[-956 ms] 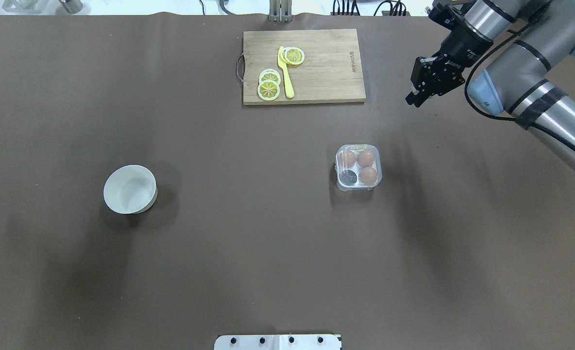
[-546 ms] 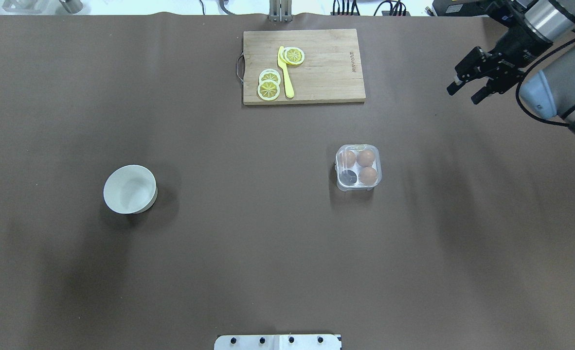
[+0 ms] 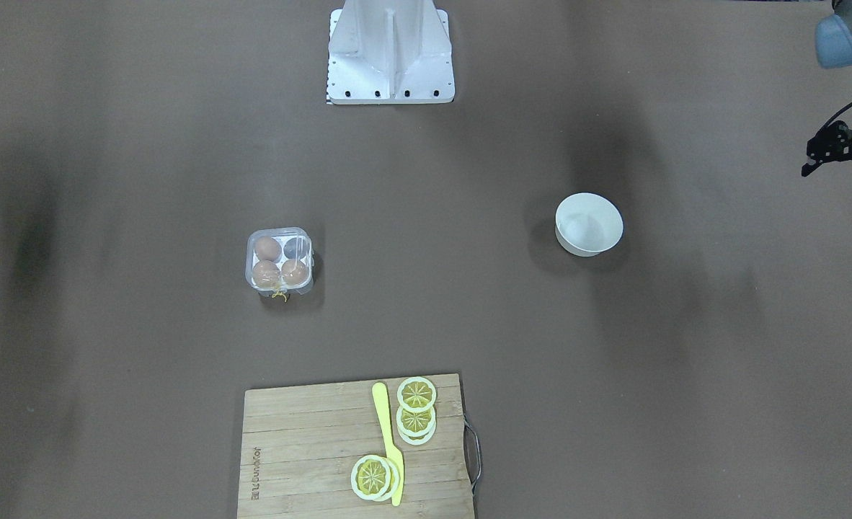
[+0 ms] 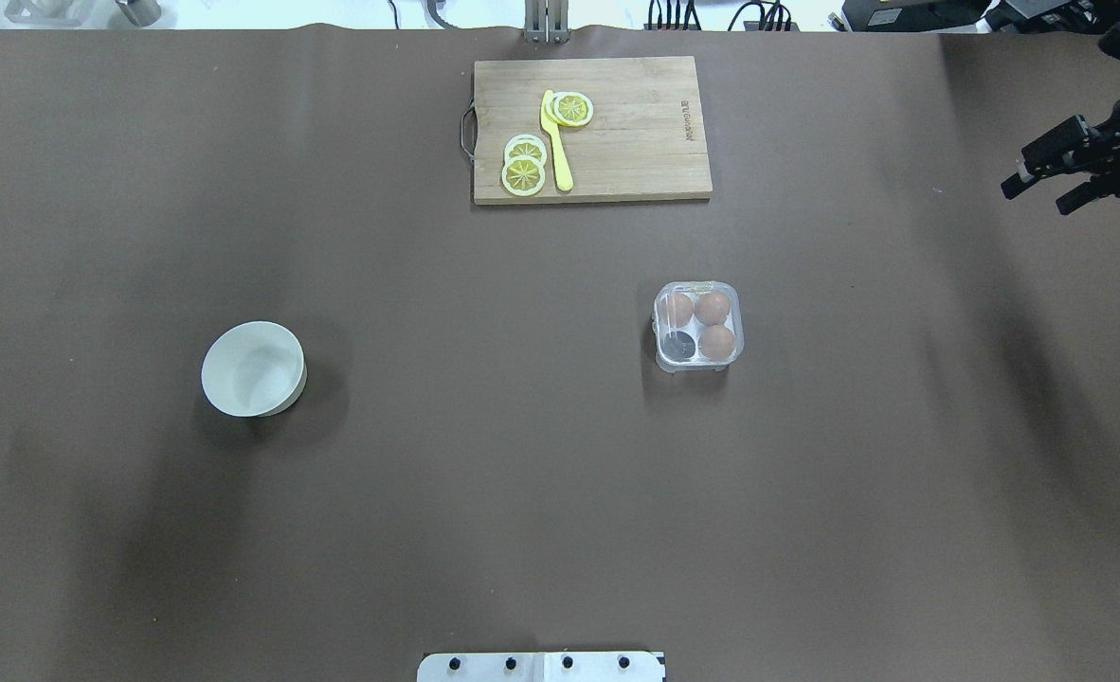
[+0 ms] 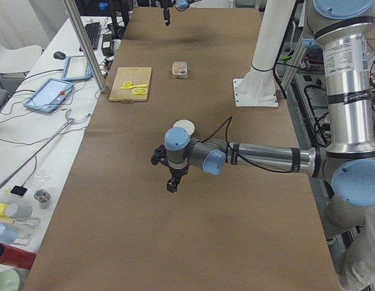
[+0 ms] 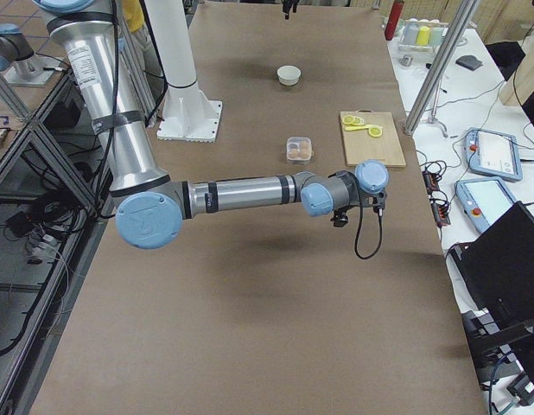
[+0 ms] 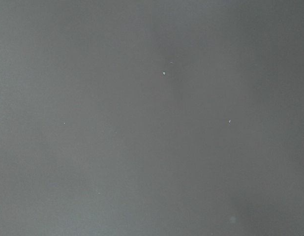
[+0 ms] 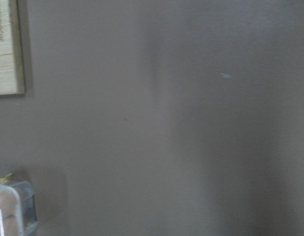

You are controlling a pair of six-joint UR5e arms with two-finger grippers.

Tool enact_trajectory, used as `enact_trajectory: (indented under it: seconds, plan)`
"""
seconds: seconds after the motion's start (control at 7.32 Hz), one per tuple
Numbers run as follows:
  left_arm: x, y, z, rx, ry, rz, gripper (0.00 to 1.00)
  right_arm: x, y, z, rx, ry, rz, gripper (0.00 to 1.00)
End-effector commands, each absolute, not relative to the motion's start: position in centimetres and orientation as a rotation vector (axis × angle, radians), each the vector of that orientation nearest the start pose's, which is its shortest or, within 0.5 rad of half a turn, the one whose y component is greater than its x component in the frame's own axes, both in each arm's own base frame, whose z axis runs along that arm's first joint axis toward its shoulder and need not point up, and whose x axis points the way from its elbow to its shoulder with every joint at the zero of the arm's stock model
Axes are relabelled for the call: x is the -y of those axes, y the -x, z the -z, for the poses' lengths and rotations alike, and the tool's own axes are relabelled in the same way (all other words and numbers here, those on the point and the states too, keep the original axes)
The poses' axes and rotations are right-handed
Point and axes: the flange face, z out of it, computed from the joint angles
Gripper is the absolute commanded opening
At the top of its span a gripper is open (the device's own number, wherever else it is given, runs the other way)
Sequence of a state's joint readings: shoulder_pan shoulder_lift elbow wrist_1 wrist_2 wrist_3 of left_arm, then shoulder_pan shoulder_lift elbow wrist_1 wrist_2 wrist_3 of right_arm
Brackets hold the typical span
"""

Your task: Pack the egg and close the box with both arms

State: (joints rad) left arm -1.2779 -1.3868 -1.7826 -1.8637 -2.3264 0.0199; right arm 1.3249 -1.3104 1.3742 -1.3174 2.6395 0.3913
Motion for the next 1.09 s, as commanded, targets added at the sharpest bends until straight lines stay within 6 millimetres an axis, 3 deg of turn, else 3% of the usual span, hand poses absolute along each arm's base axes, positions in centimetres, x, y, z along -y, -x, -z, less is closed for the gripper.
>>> enact_trajectory:
  seconds: [0.0,0.27,0.55,0.82,0.96]
  plan:
    - [42.7,-5.6,-61.6,-0.786,-0.185,-0.397,0.97,57.6,6.8,-62.3,0.978,0.019,0.054,1.00]
    - [42.2,-5.1,-62.1,-0.790,-0.170,-0.383,0.97,55.5,3.9,-66.0,0.891,0.006,0.041,1.00]
    - [42.1,-4.4,-63.7,-0.805,-0.141,-0.352,0.97,54.6,1.1,-67.7,0.815,-0.006,-0.009,1.00]
    - [42.1,-2.8,-66.8,-0.799,-0.104,-0.293,0.97,54.3,-0.8,-68.0,0.802,-0.017,-0.043,1.00]
    - [42.9,-1.9,-67.3,-0.796,-0.103,-0.269,0.97,54.3,-1.3,-68.0,0.801,-0.016,-0.052,1.00]
